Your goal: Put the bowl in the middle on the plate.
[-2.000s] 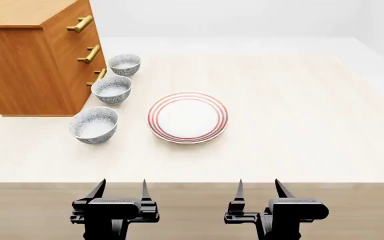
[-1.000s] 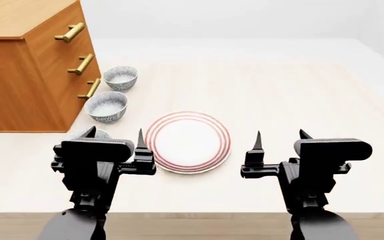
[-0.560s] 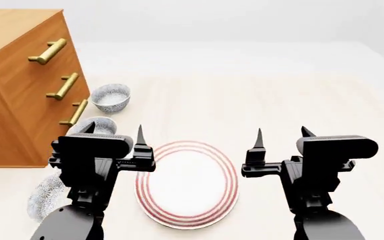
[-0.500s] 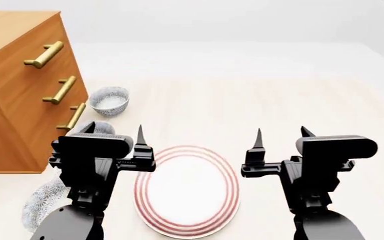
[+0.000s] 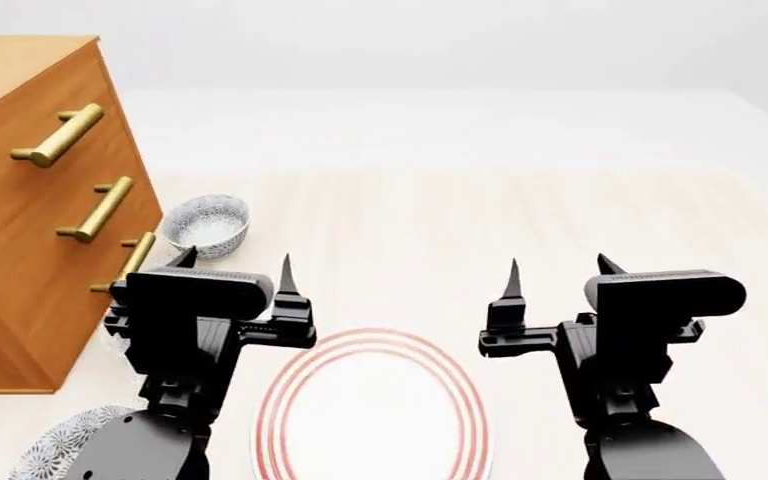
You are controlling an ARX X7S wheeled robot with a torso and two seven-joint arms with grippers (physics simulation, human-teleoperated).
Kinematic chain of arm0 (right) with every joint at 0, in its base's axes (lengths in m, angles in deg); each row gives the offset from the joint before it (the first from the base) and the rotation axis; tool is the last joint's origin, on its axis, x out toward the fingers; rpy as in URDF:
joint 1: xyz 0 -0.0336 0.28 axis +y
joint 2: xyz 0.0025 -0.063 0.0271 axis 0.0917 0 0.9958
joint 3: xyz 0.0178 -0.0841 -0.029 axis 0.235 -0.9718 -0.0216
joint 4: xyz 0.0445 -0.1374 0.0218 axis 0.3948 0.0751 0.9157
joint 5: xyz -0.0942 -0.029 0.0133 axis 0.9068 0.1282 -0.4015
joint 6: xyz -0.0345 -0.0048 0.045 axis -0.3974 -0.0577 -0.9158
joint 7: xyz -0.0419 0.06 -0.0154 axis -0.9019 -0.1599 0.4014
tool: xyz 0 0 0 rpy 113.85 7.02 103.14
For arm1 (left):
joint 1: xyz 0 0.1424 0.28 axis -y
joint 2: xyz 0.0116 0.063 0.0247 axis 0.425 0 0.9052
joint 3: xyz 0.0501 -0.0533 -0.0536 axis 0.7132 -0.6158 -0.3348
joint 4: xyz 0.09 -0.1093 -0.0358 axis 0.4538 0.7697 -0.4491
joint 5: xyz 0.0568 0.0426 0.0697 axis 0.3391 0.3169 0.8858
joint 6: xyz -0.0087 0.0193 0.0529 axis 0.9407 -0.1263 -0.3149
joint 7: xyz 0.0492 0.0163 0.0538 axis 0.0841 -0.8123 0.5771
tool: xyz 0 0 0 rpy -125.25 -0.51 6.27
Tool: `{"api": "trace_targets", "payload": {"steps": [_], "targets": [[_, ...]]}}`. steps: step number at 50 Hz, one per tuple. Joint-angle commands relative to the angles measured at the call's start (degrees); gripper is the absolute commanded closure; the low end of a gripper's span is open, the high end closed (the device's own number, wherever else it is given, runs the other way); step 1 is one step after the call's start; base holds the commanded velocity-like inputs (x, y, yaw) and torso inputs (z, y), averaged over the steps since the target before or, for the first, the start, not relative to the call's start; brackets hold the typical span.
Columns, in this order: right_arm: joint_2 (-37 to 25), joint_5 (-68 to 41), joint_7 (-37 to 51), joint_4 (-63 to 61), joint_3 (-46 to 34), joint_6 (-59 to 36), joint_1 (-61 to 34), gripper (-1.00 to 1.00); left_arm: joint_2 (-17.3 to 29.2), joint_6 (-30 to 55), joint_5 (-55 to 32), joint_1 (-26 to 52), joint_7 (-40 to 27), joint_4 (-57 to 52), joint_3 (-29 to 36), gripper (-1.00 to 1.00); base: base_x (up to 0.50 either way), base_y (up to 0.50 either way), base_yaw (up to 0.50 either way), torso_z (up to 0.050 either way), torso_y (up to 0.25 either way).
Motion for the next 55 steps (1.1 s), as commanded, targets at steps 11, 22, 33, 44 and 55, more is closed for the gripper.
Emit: {"api": "trace_targets", "payload": {"steps": [11,22,33,44,55], "targets": [[-0.2,-1.6,0.8,-0.3,1.4,-1.2,0.2,-1.00,-1.6,42.9,-8.0,20.9,-1.4,-11.9,-7.2,-1.00,0.00,0.00,0.00,0.000,0.000],[-0.3,-1.8,1.3,0.5,0.7,-0.6,0.1,-1.00,10.8,43.8,-57.9,29.7,-40.5,4.4,-8.8,-1.00,0.00,0.00,0.00,0.000,0.000],[-0.5,-2.1,1.6,1.1,0.1,-0.4,0.0,-1.00,16.5,35.0,-51.5,37.2,-35.3,20.3,6.2,-1.00,0.00,0.00,0.00,0.000,0.000],[-0.8,-2.0,2.0,2.5,-0.9,0.2,-0.3,-1.00,16.6,30.4,-44.3,42.1,-30.1,34.7,12.8,-1.00,0.00,0.00,0.00,0.000,0.000],[-1.0,-2.3,2.3,3.2,-0.9,0.4,-0.5,-1.00,16.2,33.8,-48.2,38.9,-32.9,35.5,9.1,-1.00,0.00,0.00,0.00,0.000,0.000]]}}
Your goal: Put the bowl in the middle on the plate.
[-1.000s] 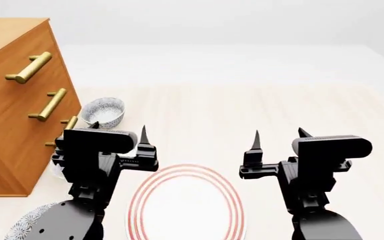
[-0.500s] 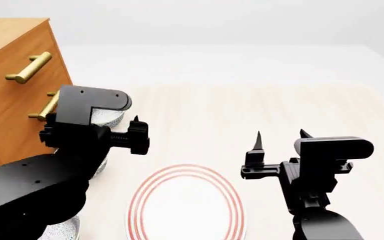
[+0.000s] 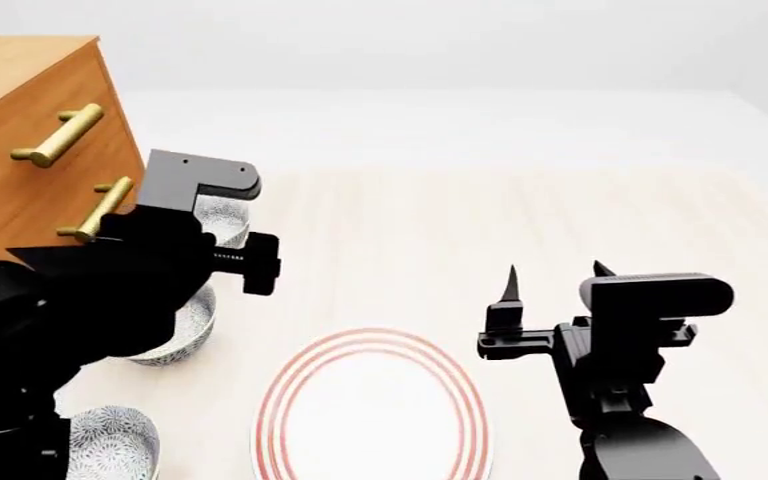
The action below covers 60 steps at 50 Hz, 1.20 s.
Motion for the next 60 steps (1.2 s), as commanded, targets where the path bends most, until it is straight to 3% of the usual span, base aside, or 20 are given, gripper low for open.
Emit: {"api": "trace_targets", "payload": {"steps": [1,60], "targets": [[-0.2,-0.2,0.4,0.8,-0.4,0.3,-0.2,-1.00,0.5,-0.2,-0.6,-0.3,-0.3,5.4,1.0,-1.00,0.00,0.00,0.00,0.000,0.000],[-1.4,-1.9,2.1,2.4,-1.4,1.0,-0.7,-1.00,-3.8,-21.5,15.1,-0.2,15.1,36.0,16.8,-1.00,0.00,0.00,0.00,0.000,0.000]]}}
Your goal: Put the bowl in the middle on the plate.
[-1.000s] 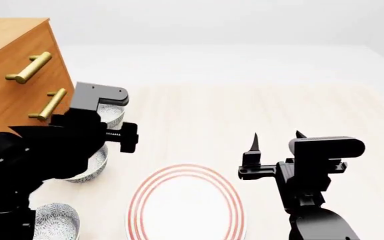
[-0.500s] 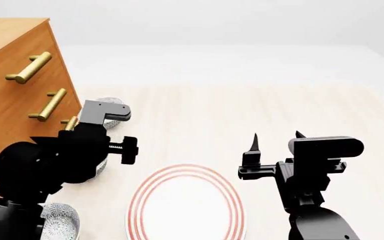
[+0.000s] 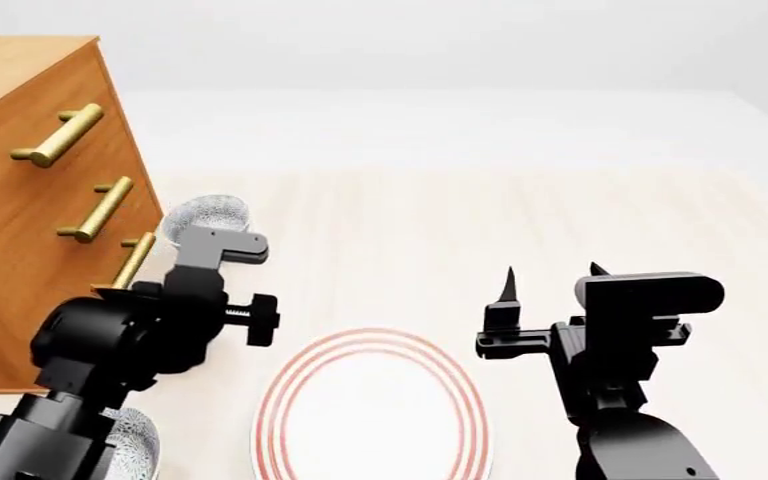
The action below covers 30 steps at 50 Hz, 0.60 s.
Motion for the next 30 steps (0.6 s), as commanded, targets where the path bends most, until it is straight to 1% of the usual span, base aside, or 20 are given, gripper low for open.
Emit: {"api": "trace_targets", "payload": {"steps": [1,11,23,28,29,30], "targets": [[-0.2,0.1,0.3,1.0,-0.9,0.4,-0.2,-1.00,-1.8,-4.7,3.4,-0.1,3.3,7.8,3.5,-1.00,0.00,0.00,0.00,0.000,0.000],[-0.4,-0.2,0.6,1.1,-1.1,0.4,-0.3,-1.00,-2.0,-5.2,3.7,0.0,3.7,8.7,3.9,-1.00,0.00,0.00,0.00,0.000,0.000],[-0.6,-0.5,0.9,1.2,-1.3,0.4,-0.4,-1.00,-3.3,-7.8,5.3,0.5,5.4,13.6,5.1,-1.00,0.00,0.00,0.00,0.000,0.000],[-0.7,-0.6,1.1,1.4,-1.4,0.5,-0.5,-1.00,-3.0,-7.9,5.3,-0.2,4.8,12.2,5.2,-1.00,0.00,0.00,0.00,0.000,0.000],[-0.7,-0.6,1.1,1.3,-1.5,0.5,-0.4,-1.00,-2.9,-8.0,5.4,-0.4,4.4,11.9,5.1,1.00,0.00,0.00,0.00,0.000,0.000],[-0.7,-0.6,1.2,1.3,-1.5,0.5,-0.5,-1.00,-2.9,-7.9,5.5,-0.5,4.1,11.7,5.2,1.00,0.00,0.00,0.00,0.000,0.000]]}}
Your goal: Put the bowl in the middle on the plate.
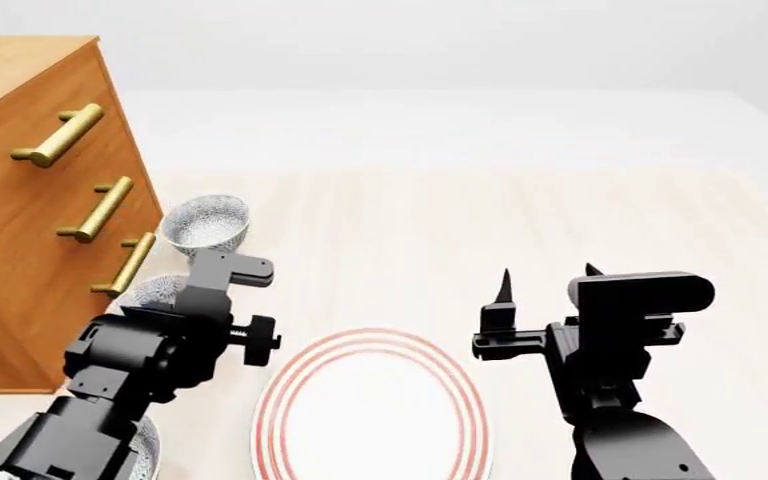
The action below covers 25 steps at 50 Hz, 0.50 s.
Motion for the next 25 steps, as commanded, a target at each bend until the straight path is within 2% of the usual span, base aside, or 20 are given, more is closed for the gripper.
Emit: {"api": "trace_targets", "payload": {"steps": [1,16,25], "targets": [[-0.2,-0.3,0.3,0.1,-0.2,0.0,-0.1,-1.00,0.0,-1.0,0.7,-0.7,-0.3,-0.1,0.7,1.00,0.00,0.00,0.00,0.000,0.000],[-0.5,-0.9,0.7,0.0,0.0,0.1,-0.1,-1.00,0.2,-0.5,0.4,-0.9,-0.4,-1.6,0.9,1.00,0.00,0.00,0.00,0.000,0.000],[-0.6,-1.3,1.0,-0.3,0.2,0.0,0.0,-1.00,3.6,3.8,-2.2,-4.0,-2.8,-15.4,0.8,1.00,0.00,0.00,0.00,0.000,0.000]]}}
